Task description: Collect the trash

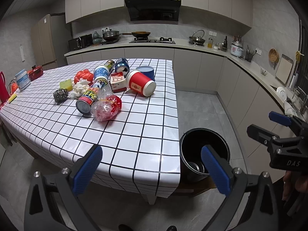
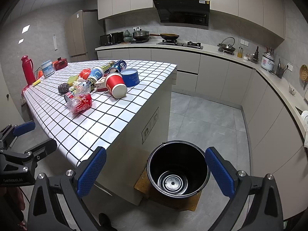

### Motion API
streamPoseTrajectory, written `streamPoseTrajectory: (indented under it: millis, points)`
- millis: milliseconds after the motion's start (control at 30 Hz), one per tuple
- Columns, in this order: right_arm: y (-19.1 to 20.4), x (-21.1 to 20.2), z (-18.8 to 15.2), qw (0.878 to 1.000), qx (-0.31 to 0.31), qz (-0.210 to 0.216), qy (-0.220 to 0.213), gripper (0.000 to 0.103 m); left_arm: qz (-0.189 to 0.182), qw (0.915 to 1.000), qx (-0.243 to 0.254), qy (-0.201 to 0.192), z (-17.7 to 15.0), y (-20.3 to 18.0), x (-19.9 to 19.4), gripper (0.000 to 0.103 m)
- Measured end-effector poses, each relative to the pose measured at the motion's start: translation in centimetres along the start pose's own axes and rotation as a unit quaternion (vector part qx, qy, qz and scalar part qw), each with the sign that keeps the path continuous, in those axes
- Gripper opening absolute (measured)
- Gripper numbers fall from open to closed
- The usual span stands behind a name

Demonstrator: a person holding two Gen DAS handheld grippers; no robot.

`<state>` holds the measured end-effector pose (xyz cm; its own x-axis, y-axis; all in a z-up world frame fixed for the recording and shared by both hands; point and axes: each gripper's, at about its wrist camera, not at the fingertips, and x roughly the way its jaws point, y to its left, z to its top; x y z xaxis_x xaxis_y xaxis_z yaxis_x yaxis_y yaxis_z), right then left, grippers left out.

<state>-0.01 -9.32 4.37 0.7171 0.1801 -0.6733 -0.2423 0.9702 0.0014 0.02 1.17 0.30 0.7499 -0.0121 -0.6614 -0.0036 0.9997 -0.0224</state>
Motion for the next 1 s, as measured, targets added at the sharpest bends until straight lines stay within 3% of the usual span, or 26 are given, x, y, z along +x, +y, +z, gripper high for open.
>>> streamPoseTrajectory:
  millis: [1000]
  points:
    - [0.01,-0.37,0.18,1.000,0.000,-0.005,0.000,0.103,-0.002,1.0000,0.001,0.002,0.02,-0.27,0.09,0.103]
